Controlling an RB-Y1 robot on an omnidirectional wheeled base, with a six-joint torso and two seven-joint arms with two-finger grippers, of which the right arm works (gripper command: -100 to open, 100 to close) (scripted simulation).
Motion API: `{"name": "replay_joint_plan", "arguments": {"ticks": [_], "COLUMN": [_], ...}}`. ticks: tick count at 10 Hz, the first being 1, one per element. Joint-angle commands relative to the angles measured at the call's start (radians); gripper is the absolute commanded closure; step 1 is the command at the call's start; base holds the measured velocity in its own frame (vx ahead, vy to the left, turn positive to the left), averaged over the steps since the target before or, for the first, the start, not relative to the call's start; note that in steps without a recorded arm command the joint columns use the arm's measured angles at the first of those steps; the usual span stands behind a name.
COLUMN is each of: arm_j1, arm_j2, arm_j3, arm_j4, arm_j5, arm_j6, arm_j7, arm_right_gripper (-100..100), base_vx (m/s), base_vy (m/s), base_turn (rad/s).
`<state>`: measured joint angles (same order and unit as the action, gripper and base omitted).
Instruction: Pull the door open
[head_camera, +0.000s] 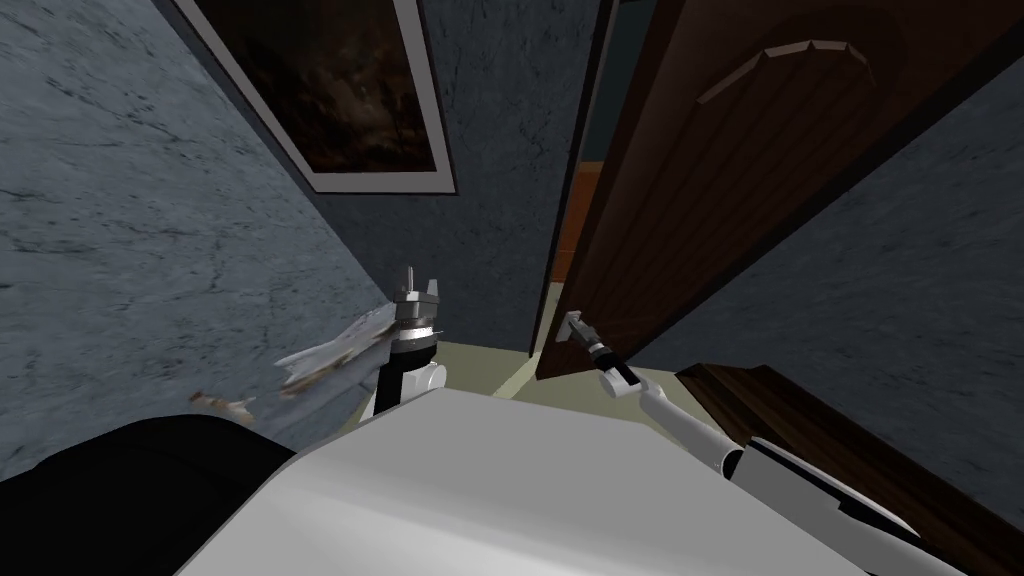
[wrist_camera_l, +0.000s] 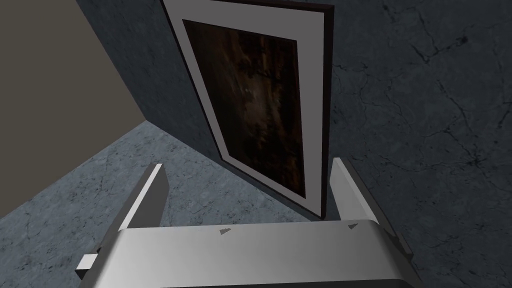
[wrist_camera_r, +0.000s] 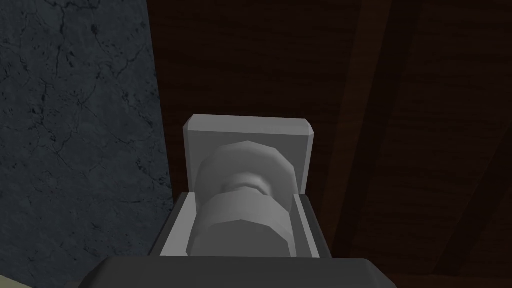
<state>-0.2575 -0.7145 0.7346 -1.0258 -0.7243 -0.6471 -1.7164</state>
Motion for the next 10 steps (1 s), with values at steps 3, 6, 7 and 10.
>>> {"name": "replay_joint_plan", "arguments": {"ticks": [3,6,7,10], "arm_j1": [0.013,0.017,0.018,0.019], "arm_j2": [-0.061,-0.080,-0.092,-0.129], "arm_j3": [0.071,0.099,0.112,0.151], "arm_j4": [-0.026,-0.026,-0.027,-0.027], "arm_j5": [0.019,0.029,0.034,0.048], "arm_j6": [-0.063,-0.089,-0.106,-0.155], "arm_j7": [-0.062,-0.085,-0.098,-0.136], "arm_right_gripper": [100,100,100,100], "base_vx": [-0.214,-0.138,-0.176,-0.175], "base_vy": [-0.194,-0.092,-0.159,-0.167], "base_turn": [0.124,0.062,0.150,0.128]}}
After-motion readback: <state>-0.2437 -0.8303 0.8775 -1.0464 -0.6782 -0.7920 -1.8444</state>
